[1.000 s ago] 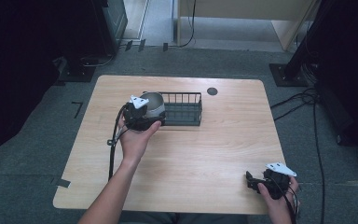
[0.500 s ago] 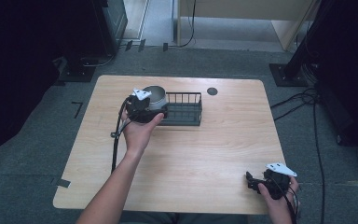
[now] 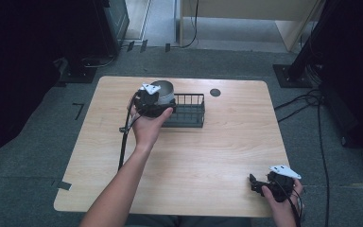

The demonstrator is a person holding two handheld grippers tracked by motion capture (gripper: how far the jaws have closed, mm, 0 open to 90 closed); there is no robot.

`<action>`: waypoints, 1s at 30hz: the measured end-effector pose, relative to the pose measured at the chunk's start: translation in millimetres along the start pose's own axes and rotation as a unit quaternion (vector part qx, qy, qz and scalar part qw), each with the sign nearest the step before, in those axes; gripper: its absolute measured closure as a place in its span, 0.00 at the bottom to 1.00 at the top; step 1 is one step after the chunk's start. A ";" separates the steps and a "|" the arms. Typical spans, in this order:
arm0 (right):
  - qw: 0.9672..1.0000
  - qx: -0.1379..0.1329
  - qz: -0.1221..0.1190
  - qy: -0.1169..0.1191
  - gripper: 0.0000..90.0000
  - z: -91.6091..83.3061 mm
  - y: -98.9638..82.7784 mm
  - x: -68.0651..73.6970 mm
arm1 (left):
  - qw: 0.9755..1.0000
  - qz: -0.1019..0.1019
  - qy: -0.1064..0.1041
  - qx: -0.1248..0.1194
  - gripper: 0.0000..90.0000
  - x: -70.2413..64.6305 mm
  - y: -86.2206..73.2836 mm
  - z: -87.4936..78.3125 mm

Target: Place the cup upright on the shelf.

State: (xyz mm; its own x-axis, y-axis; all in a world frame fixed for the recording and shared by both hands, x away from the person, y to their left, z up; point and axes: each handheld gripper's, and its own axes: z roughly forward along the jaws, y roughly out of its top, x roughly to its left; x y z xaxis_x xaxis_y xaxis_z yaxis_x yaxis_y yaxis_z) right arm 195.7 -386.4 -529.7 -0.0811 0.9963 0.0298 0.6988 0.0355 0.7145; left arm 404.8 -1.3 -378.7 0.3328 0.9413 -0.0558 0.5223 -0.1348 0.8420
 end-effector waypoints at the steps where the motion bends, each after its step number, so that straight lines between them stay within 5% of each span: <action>1: 1.000 0.000 0.000 0.000 0.00 0.0 0.0 0.0 | 1.000 0.000 0.002 -0.001 0.09 -1.3 1.4 1.2; 30: 1.000 0.000 -0.003 0.003 0.00 -0.5 -0.6 -0.5 | 0.999 -0.008 0.040 -0.006 0.09 -27.8 -0.2 50.2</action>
State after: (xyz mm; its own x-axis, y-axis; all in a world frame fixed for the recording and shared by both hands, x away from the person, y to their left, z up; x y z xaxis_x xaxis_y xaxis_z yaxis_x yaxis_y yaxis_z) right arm 195.0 -386.9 -529.7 -0.0901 0.9955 0.0299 0.6977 0.0417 0.7151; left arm 434.9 -43.0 -404.2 0.2600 0.9653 -0.0265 0.5180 -0.1162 0.8474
